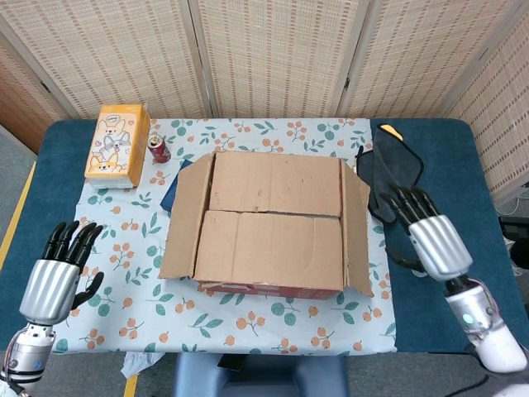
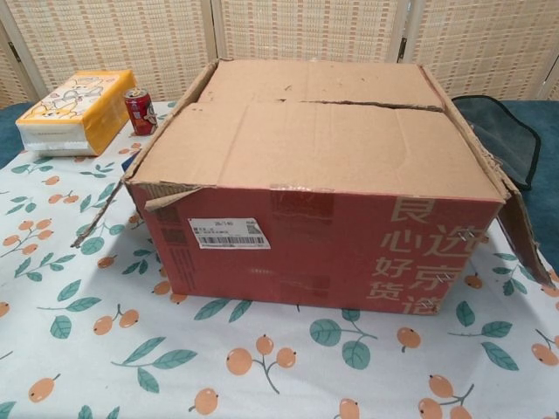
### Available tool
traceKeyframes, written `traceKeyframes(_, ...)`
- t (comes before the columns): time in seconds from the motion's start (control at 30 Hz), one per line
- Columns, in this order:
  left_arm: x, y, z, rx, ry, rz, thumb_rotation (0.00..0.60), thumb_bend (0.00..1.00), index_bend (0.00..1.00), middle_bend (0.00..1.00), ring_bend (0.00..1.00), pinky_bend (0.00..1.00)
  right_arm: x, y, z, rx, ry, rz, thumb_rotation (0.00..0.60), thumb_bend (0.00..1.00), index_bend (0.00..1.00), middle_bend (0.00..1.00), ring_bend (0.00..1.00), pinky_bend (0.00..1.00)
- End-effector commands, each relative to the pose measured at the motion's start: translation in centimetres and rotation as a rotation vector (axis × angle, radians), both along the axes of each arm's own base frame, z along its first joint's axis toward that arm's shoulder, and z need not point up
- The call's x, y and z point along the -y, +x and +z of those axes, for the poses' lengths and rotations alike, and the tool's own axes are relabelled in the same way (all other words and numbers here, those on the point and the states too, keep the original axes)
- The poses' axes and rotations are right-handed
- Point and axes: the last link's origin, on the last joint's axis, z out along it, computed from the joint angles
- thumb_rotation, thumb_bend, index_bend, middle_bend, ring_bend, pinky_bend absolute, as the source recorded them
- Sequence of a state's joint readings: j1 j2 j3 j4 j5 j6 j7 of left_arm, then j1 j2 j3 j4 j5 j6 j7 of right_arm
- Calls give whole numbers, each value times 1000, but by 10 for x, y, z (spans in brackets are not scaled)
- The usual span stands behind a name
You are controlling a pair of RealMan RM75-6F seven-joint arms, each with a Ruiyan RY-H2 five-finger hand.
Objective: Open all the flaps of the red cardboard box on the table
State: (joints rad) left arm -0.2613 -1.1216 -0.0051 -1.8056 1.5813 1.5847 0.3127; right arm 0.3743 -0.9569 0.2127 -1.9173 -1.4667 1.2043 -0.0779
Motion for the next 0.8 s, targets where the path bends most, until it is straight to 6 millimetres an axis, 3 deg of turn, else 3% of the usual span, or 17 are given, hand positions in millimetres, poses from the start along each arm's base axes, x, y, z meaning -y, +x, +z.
traceKeyframes(0.03,-2,-4,4,5,-3,0,600,404,25,146,50,55,37,31,-28,23,29,48,600,338,0,0,0,0)
traceKeyframes(0.4,-7,-18,17,36,-14,29,600,405,26,146,50,52,87,61,-86,37,146,21,600,338,0,0,0,0)
traceKeyframes(0.8,-7,-26,24,56,-14,40,600,405,27,146,49,51,112,67,-115,12,164,-12,600,337,0,0,0,0)
